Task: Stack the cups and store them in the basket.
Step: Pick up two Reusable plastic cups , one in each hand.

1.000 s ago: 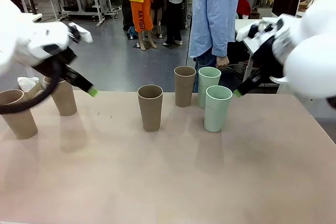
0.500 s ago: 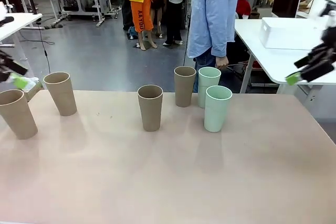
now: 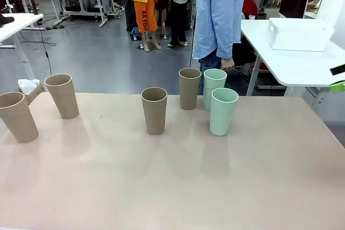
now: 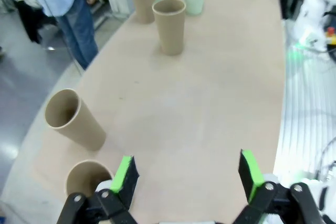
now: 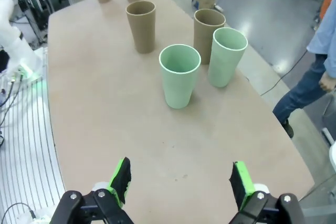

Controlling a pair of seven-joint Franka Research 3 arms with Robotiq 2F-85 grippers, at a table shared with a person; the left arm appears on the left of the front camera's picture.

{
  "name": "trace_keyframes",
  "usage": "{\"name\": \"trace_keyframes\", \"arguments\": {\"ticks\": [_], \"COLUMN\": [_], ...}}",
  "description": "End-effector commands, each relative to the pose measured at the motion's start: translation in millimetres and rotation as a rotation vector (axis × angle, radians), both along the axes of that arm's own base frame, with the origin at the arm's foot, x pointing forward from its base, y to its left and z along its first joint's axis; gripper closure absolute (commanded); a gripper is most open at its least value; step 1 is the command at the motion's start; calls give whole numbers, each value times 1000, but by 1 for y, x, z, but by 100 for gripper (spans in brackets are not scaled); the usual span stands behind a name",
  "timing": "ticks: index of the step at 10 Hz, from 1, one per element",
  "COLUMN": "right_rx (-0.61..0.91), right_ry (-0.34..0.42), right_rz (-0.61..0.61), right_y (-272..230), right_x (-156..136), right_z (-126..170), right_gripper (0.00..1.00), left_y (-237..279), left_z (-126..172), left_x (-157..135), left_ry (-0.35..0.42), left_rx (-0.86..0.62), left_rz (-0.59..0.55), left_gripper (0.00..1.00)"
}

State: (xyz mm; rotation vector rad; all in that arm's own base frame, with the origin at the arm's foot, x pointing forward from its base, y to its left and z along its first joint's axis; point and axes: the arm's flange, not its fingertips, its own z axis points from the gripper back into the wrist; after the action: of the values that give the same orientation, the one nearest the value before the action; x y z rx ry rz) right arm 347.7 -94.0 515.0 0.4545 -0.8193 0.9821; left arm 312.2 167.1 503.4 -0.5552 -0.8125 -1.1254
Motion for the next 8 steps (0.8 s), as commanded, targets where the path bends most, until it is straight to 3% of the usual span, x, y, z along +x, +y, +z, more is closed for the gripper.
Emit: {"name": "trace_keyframes", "arguments": {"ticks": [1,8], "right_rx": [77,160], "right_ry": [-24,-52], "right_rz": [49,35], "right_y": [-21,-41], "right_x": [-4,-22], "right_z": [-14,-21], "right_gripper": [0,0], "left_y": [4,4], "left_z": [-12,-32], "left_x": [-10,-53], "left_ry": [-19,-106], "left_rx": [-60,-153], "left_rz": [-16,47], "left_gripper": [0,0]}}
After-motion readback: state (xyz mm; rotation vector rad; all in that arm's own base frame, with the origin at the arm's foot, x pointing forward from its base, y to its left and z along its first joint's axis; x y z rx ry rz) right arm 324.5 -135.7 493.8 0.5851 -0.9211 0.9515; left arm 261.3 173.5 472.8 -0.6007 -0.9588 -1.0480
